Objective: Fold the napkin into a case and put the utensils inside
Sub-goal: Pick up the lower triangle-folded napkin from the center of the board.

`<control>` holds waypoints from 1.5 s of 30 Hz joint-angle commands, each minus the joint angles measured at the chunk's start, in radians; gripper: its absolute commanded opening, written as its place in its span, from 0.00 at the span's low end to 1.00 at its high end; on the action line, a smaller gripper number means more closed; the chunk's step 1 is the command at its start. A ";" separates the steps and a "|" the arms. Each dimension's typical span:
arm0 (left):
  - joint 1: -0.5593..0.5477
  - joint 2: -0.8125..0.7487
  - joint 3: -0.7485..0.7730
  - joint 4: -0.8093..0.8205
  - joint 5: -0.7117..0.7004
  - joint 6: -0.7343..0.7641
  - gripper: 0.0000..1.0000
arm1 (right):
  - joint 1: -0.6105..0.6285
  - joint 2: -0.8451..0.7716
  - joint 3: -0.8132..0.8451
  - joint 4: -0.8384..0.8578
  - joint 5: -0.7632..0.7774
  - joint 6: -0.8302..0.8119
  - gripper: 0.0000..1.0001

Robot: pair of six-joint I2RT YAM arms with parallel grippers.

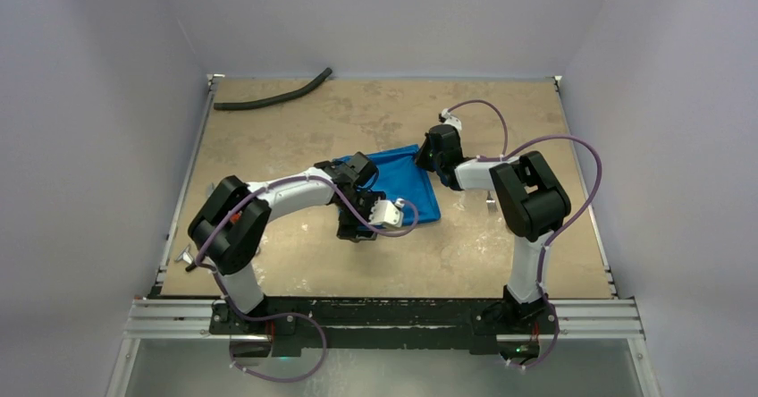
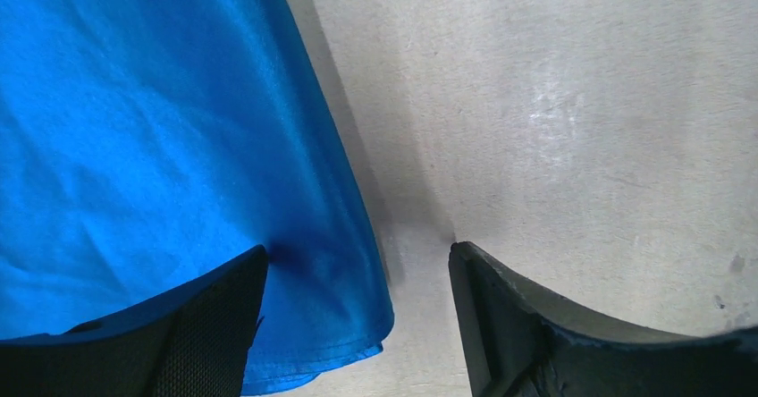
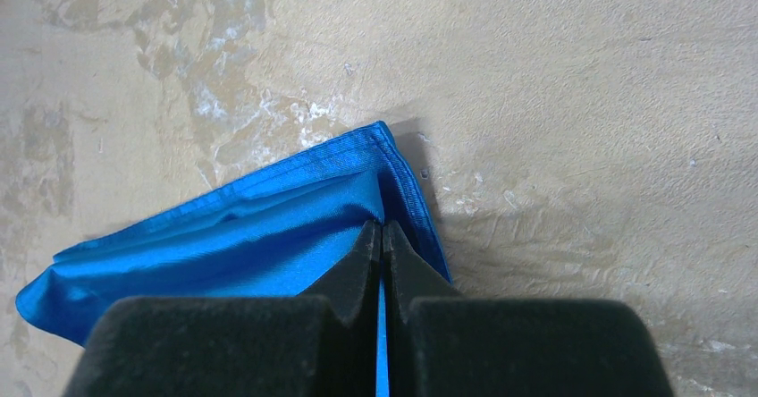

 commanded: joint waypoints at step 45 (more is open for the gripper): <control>0.245 0.181 0.231 -0.494 0.255 0.316 0.00 | 0.123 -0.806 -0.278 -0.436 -0.453 -1.220 0.67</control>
